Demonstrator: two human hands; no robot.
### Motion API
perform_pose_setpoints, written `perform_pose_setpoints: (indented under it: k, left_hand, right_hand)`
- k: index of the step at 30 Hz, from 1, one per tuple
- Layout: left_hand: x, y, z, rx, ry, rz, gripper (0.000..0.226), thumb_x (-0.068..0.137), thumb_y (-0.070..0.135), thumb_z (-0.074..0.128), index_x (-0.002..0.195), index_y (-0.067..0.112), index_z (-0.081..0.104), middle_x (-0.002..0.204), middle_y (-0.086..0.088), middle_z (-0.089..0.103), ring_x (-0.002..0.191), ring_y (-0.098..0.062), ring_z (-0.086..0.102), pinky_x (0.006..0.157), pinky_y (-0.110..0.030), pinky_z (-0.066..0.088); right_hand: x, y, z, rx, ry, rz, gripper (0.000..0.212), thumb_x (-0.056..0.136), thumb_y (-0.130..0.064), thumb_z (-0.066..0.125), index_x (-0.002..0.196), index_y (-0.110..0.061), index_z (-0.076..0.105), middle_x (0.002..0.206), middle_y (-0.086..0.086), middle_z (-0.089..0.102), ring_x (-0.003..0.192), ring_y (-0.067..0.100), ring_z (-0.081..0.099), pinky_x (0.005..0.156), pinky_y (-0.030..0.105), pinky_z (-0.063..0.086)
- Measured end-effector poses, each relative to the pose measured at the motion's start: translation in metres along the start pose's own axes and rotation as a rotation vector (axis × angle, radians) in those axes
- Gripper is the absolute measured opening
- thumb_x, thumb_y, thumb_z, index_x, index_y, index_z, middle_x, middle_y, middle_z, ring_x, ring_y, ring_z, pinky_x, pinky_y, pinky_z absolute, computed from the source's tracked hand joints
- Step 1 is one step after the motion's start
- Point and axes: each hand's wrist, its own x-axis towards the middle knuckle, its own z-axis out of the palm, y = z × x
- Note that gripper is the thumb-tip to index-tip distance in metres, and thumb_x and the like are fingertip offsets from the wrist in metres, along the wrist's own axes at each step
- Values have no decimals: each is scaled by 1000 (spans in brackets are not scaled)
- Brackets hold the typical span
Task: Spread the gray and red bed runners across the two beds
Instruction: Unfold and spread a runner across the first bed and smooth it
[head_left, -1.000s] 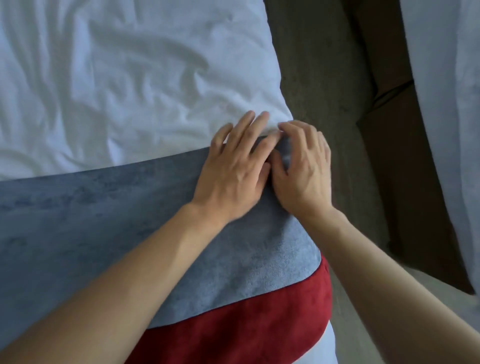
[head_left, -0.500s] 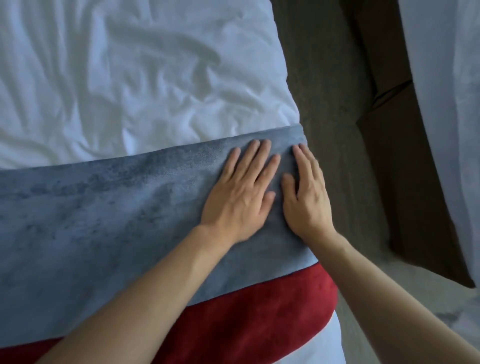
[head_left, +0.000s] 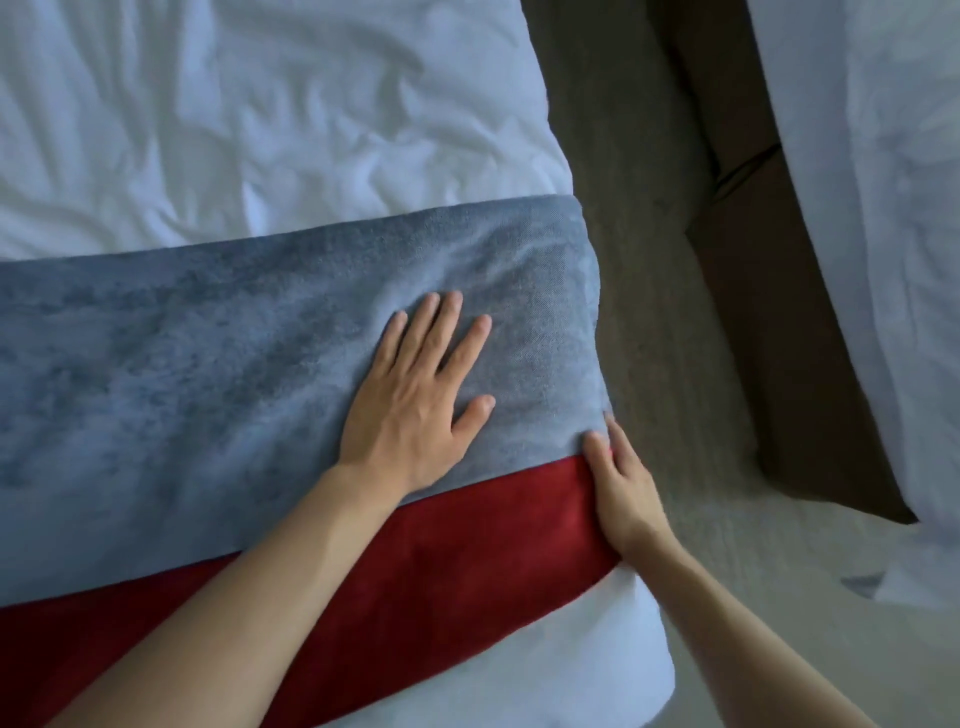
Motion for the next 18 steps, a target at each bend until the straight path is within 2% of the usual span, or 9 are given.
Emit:
perform_pose_setpoints:
  k: [2, 3, 6, 8, 9, 12, 14, 16, 18]
  left_hand:
    - [-9, -8, -3, 19, 0, -37, 72, 98, 55, 29, 158, 18, 14, 166, -13, 4, 153, -26, -2, 124, -48, 4]
    - [-14, -9, -3, 21, 1, -52, 73, 98, 55, 28, 158, 18, 13, 166, -13, 4, 153, -26, -3, 124, -49, 5]
    - [-34, -4, 0, -9, 6, -88, 73, 98, 56, 28, 158, 17, 14, 166, -13, 4, 153, -26, -3, 123, -52, 7]
    - [-51, 1, 2, -26, -1, -75, 74, 98, 56, 29, 158, 16, 13, 166, -13, 4, 153, -26, -3, 123, -52, 8]
    - [-61, 1, 3, -29, -4, -67, 74, 98, 56, 30, 158, 17, 13, 166, -13, 4, 153, -26, -3, 123, -51, 8]
    - [-92, -13, 5, -30, -3, -91, 73, 98, 54, 33, 158, 18, 15, 166, -11, 3, 153, -25, -2, 124, -49, 10]
    - [-109, -27, 5, -35, 9, -123, 73, 98, 54, 34, 158, 19, 15, 166, -11, 4, 153, -25, -1, 124, -49, 10]
    - [-123, -34, 5, -40, 36, -138, 71, 98, 53, 33, 158, 19, 15, 166, -12, 4, 153, -25, 0, 124, -49, 9]
    - [-135, -40, 6, -37, 64, -139, 69, 99, 50, 32, 158, 18, 16, 166, -12, 5, 153, -26, 0, 124, -49, 8]
  right_hand:
    - [1, 11, -10, 64, 30, 148, 52, 98, -62, 37, 141, -35, 50, 143, -12, 52, 131, 8, 45, 103, 23, 26]
    - [-1, 9, -11, 33, 86, 109, 52, 99, -60, 35, 143, -35, 47, 144, -13, 50, 133, 7, 43, 103, 22, 25]
    - [-23, -18, 6, -86, 218, -214, 69, 92, -63, 36, 154, -36, 24, 160, -19, 26, 142, -10, 21, 112, 16, 18]
    - [-35, -28, 28, -210, 235, -412, 68, 94, -56, 39, 156, -33, 24, 162, -16, 20, 148, -4, 14, 120, 18, 13]
    - [-36, -29, 35, -254, 254, -443, 65, 95, -52, 39, 156, -30, 27, 163, -12, 20, 150, 2, 14, 122, 23, 12]
    - [-25, -38, 37, -187, 329, -179, 65, 98, -50, 37, 156, -22, 27, 163, 2, 26, 150, 17, 23, 123, 40, 19]
    - [-24, -48, 39, -273, 368, -176, 74, 94, -54, 33, 157, -18, 20, 165, 6, 21, 152, 21, 18, 124, 42, 15]
    - [-38, -71, 63, -451, 372, -447, 73, 94, -51, 35, 158, -20, 16, 167, 4, 13, 154, 18, 7, 126, 41, 7]
    - [-56, -94, 108, -557, 274, -747, 71, 95, -47, 39, 158, -23, 15, 167, 2, 9, 154, 17, 1, 126, 41, 1]
